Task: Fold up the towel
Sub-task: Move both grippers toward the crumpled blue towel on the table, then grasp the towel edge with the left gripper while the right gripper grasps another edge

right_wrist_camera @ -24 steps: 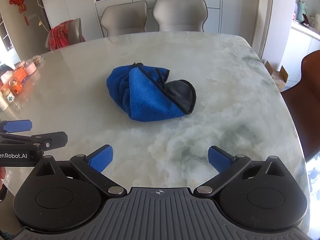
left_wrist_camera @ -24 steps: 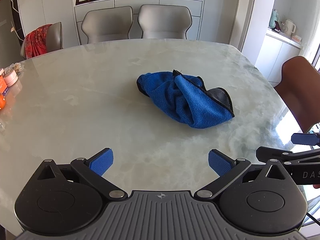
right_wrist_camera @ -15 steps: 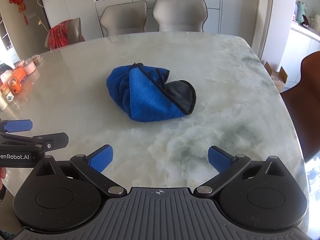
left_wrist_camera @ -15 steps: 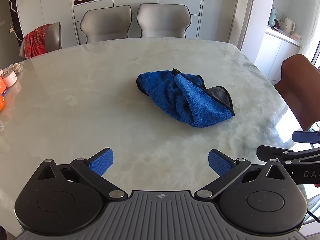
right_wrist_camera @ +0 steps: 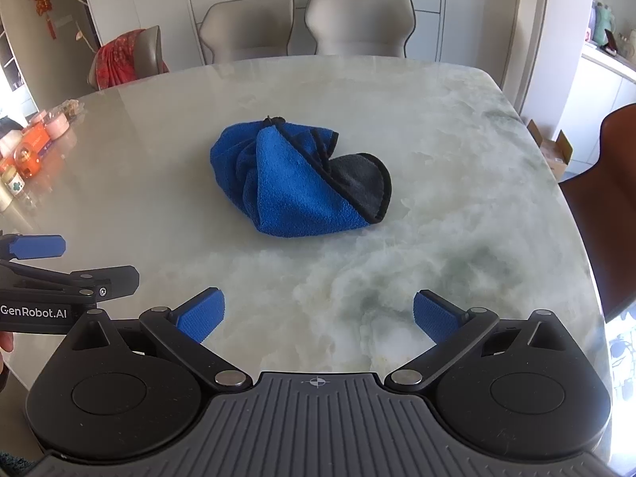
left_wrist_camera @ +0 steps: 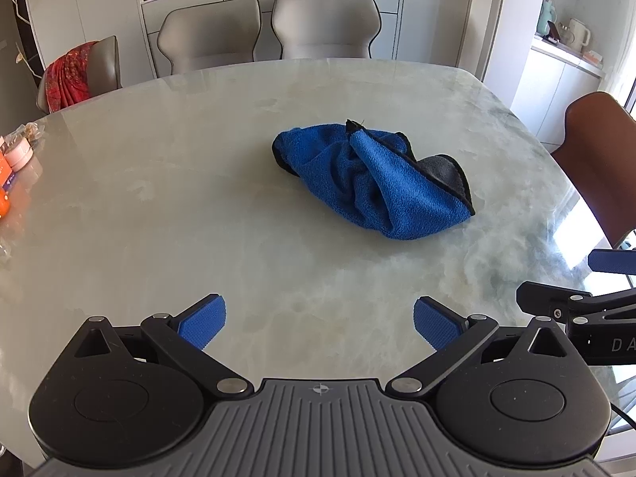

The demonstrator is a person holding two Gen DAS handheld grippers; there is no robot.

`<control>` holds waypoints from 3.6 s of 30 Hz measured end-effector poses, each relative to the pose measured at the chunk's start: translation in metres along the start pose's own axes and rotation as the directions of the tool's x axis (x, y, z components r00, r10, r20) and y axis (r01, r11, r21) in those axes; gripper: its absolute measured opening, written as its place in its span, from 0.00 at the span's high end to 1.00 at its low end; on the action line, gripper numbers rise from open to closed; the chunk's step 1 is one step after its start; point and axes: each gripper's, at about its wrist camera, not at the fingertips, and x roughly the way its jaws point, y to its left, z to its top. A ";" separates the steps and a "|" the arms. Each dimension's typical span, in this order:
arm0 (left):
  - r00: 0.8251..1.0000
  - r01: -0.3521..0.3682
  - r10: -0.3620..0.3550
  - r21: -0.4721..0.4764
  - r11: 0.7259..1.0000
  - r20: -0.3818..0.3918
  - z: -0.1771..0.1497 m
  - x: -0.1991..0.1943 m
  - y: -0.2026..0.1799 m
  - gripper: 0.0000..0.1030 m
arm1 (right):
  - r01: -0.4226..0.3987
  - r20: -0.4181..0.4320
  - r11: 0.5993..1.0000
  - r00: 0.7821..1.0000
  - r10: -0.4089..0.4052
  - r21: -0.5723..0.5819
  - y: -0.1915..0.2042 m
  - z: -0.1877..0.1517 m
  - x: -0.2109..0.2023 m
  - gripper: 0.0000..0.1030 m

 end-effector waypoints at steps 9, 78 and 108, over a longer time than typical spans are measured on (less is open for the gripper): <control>1.000 0.014 -0.014 0.002 1.000 -0.014 0.005 0.006 0.000 0.00 | 0.004 -0.018 1.000 1.000 -0.004 -0.004 -0.004 0.006 0.008 0.00; 0.992 0.058 -0.053 0.042 0.997 -0.114 0.087 0.110 0.010 0.00 | 0.015 -0.171 0.999 0.985 -0.010 0.028 -0.031 0.077 0.119 0.00; 0.937 0.281 -0.323 0.839 0.466 -0.134 0.161 0.152 -0.032 0.00 | -0.257 -0.102 0.955 0.965 0.243 -0.150 -0.052 0.114 0.140 0.06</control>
